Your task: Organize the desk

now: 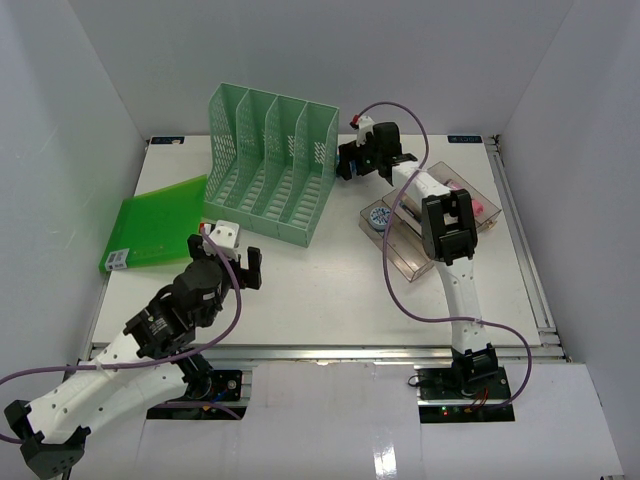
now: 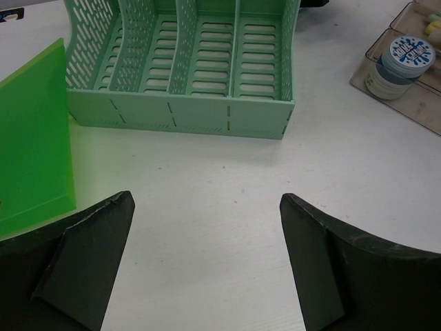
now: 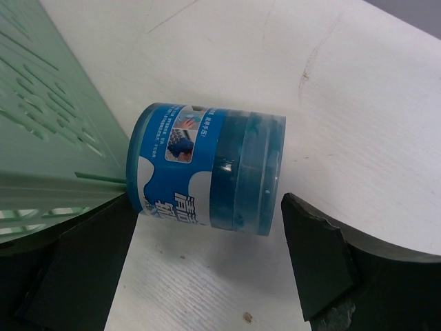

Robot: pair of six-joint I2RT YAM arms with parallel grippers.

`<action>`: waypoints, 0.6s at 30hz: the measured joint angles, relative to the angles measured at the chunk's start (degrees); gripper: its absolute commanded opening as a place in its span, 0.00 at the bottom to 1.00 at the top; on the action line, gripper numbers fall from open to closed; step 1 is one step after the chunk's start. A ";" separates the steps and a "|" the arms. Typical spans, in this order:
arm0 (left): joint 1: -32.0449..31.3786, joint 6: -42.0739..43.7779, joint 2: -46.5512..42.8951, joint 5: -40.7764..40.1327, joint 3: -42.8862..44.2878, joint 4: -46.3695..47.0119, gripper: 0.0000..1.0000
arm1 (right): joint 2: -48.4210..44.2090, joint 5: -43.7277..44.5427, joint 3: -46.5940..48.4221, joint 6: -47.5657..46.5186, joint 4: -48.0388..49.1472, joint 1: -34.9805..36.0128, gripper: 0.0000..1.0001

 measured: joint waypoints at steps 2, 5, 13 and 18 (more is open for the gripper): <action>0.00 0.00 0.32 0.01 -0.01 0.19 0.98 | 0.44 1.31 0.58 0.37 0.07 0.27 0.97; 0.01 0.02 0.80 0.02 -0.02 0.33 0.98 | 1.07 2.78 1.15 0.75 0.12 0.50 0.88; 0.04 0.02 1.41 0.04 -0.02 0.35 0.98 | 1.72 3.29 1.78 1.12 0.58 0.61 0.34; 0.04 0.09 1.46 0.22 -0.04 0.35 0.98 | 1.72 3.08 1.78 1.09 0.63 0.53 0.13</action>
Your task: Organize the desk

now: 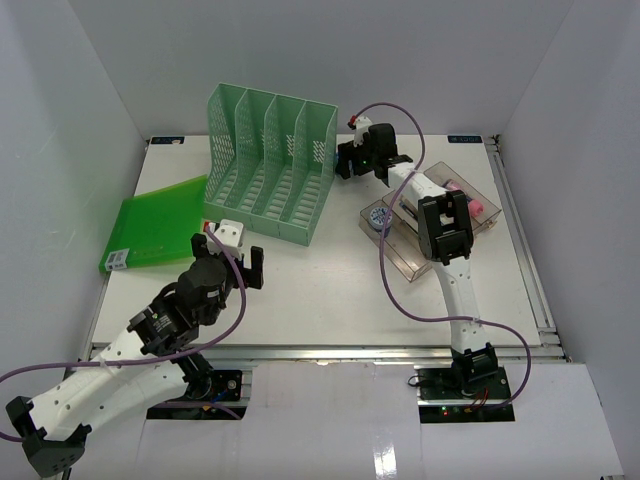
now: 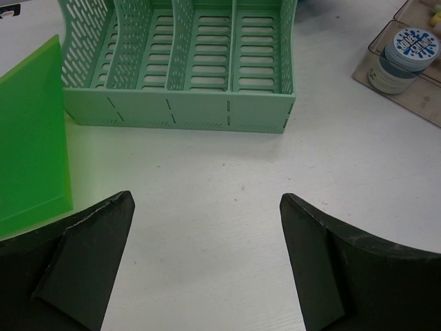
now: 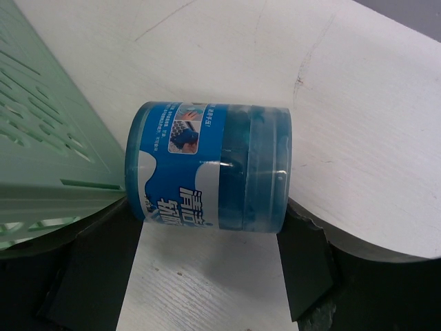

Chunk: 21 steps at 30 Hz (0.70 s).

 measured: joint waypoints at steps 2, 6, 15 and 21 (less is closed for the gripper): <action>0.00 0.07 0.00 0.19 0.00 0.00 0.98 | -0.01 -0.17 -0.01 -0.03 0.00 -0.12 0.09; 0.00 0.13 -0.01 0.66 0.00 0.00 0.98 | -2.22 -0.20 -3.04 -0.46 -0.08 -0.62 0.08; 0.03 0.16 -1.01 1.77 0.00 0.27 0.98 | -28.19 -1.10 -26.72 -4.87 -1.35 -4.65 0.08; 0.07 0.15 -2.61 2.63 -0.04 0.40 0.98 | -53.88 -3.97 -47.69 -10.13 2.32 -5.16 0.08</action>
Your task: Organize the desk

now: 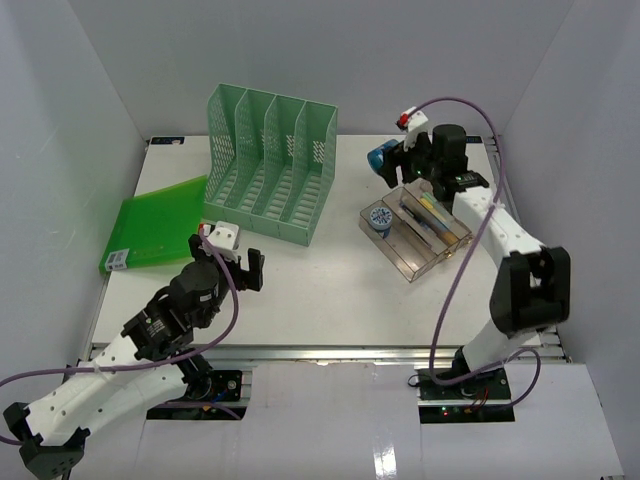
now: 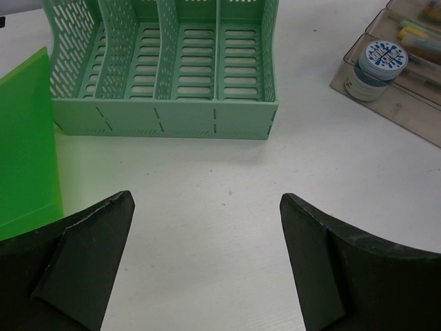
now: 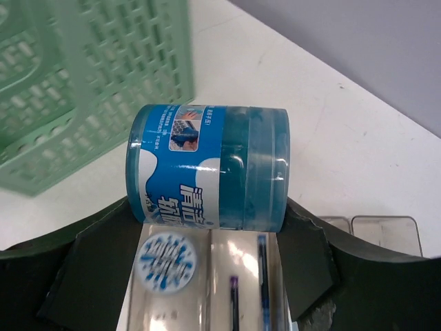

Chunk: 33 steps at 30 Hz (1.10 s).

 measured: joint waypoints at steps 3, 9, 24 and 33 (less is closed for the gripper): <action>0.04 -0.02 -1.04 0.46 0.00 0.05 0.98 | -11.25 -1.07 -10.34 -2.48 -1.48 0.49 0.08; 0.07 -0.02 -1.58 1.74 0.00 0.28 0.98 | -22.75 -0.87 -22.78 -4.64 -8.65 0.41 0.08; 0.13 -0.02 -3.88 2.79 -0.04 0.41 0.98 | -18.00 3.15 -26.79 -2.53 -15.26 0.30 0.08; 0.20 -0.02 -3.88 3.01 -0.42 0.41 0.98 | -16.10 6.39 -24.99 -2.38 -14.54 0.30 0.08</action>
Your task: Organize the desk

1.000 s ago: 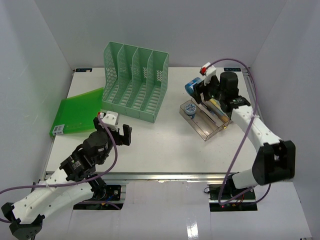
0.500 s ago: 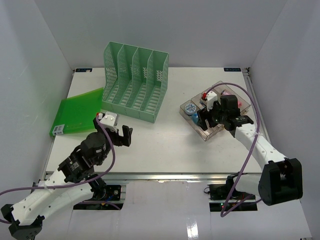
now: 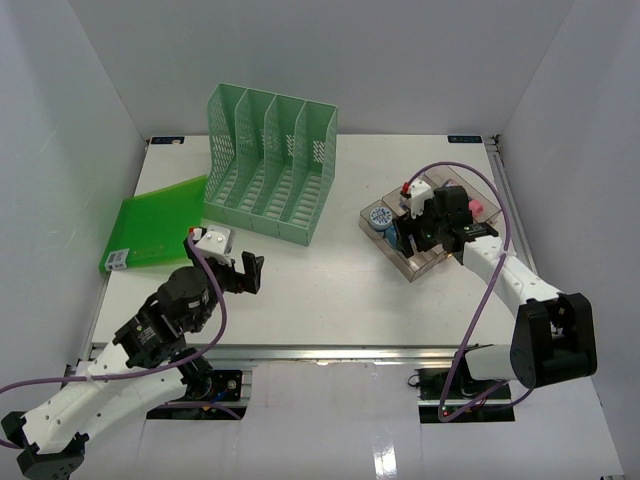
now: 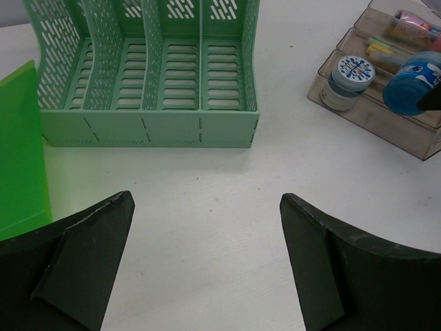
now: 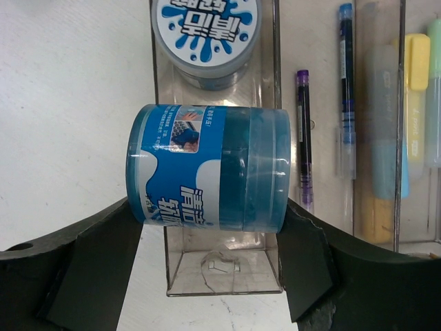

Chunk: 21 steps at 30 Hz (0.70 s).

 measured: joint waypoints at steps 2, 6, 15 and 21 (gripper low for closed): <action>0.00 0.00 0.00 0.03 -0.07 0.02 0.98 | -0.02 1.18 0.00 -0.08 -0.29 0.00 0.08; 0.00 0.00 0.00 0.13 -0.17 0.02 0.98 | -0.03 2.70 0.00 -0.21 -0.57 -0.06 0.08; 0.00 0.00 -0.44 0.22 -0.17 0.02 0.98 | 0.56 0.73 -0.02 -0.17 -0.39 -0.11 0.13; 0.00 0.00 -0.63 0.24 -0.17 0.01 0.98 | 1.02 1.04 -0.02 -0.78 -0.67 -0.09 0.14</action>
